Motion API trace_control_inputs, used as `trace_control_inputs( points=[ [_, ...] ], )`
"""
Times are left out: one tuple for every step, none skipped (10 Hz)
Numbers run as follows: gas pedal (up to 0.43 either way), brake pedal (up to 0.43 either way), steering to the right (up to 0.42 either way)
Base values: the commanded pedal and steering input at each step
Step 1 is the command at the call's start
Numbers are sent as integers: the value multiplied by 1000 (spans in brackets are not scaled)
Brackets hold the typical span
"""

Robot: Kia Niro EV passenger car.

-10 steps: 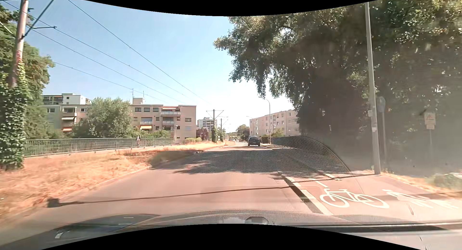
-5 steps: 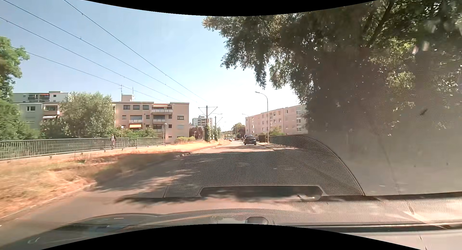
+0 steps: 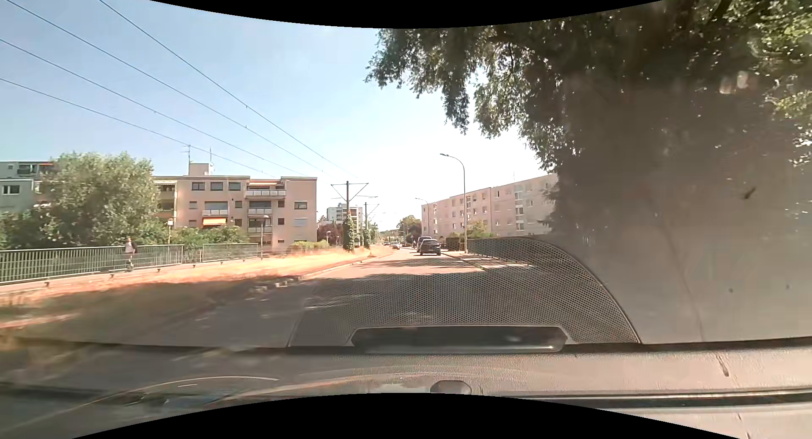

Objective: Follow the waypoints while adhering to traffic rules and regulations

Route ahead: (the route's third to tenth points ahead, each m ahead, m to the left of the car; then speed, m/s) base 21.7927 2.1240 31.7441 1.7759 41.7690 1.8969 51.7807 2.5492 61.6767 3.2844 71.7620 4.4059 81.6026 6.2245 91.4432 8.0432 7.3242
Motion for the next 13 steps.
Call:
trace_control_inputs(
  points=[
    [87,0,35],
    [87,0,36],
    [87,0,37],
    [87,0,37],
    [87,0,35],
    [87,0,34],
    [87,0,34],
    [87,0,33],
    [87,0,31],
    [87,0,25],
    [87,0,20],
    [87,0,15],
    [87,0,14]
  ],
)
